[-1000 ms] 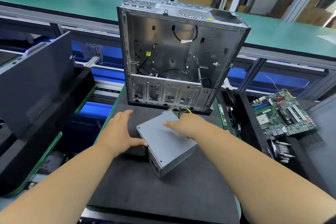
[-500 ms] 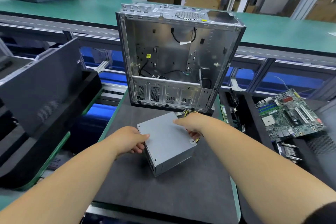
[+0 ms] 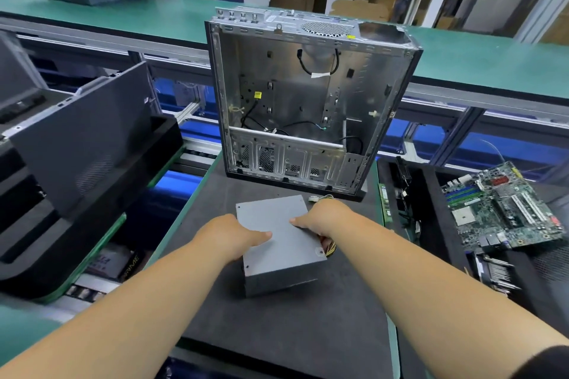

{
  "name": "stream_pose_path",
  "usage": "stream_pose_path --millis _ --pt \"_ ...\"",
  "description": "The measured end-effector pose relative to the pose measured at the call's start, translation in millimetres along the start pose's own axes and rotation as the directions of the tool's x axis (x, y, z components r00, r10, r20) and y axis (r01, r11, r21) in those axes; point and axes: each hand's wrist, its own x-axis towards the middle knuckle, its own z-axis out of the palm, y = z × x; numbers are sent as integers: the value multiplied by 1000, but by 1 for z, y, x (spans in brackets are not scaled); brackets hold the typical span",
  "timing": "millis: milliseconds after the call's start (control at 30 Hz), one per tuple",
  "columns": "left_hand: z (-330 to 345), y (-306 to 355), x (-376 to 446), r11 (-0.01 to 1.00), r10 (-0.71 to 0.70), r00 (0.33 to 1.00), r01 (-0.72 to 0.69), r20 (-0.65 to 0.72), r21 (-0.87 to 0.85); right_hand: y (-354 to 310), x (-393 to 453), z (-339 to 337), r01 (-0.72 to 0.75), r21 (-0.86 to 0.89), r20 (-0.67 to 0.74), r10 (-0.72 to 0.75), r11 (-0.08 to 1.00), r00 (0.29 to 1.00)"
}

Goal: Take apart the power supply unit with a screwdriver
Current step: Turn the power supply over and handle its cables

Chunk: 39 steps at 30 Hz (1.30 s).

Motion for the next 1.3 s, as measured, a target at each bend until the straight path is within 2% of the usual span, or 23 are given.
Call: stream_pose_path --millis 233,333,400,467,600,633,700,800,833,900,933,967,1000,1033,1100,1167,1233,1300 --pt "-2 4 1 991 -6 1000 3 -22 -136 -2 -5 2 50 123 -176 -28 991 984" --pt "-2 5 4 976 15 1000 -15 -1 -216 -9 -14 -7 67 32 -254 -57 997 965" --pt "-4 4 4 961 14 999 -5 31 -277 -14 -21 -14 113 -58 -255 -124 992 959" --pt "-9 3 3 964 5 998 12 63 -266 -21 -28 -18 168 -77 -240 -181 983 954" --pt "-26 5 -2 999 -32 992 34 123 -8 -38 -39 -21 319 -77 -221 -328 945 919" --pt "-31 6 -3 999 -30 984 35 173 -28 -43 -41 -22 358 -100 -217 -371 929 903" --pt "-40 6 -4 973 -8 960 72 281 -219 -54 -46 -22 435 -183 -197 -467 881 862" --pt "-45 -2 -4 918 14 934 129 356 -376 -63 -49 -17 527 -222 -274 -571 820 774" --pt "-44 -7 -1 914 28 927 127 375 -384 -63 -50 -14 558 -235 -360 -604 796 711" --pt "-41 -15 1 896 72 911 120 406 -428 -53 -50 -6 609 -238 -605 -606 756 516" --pt "-40 -18 4 882 81 910 125 406 -455 -44 -50 -2 635 -187 -727 -541 749 424" --pt "-38 -20 6 872 72 915 135 396 -471 -34 -50 3 666 -100 -819 -441 739 367" --pt "-37 -20 9 870 53 922 145 382 -471 -25 -47 9 693 5 -866 -344 721 364" --pt "-36 -19 9 874 41 924 152 381 -462 -19 -44 15 699 114 -869 -270 706 415" --pt "-35 -16 14 885 43 919 146 391 -441 -13 -35 29 651 295 -778 -220 700 589" --pt "-38 -13 11 897 33 921 144 388 -418 -14 -26 41 610 390 -666 -246 690 704" --pt "-41 -17 11 901 32 923 138 383 -410 -17 -22 45 595 451 -590 -277 665 758" --pt "-43 -23 14 893 36 918 147 395 -424 -19 -21 46 602 423 -542 -343 677 767"
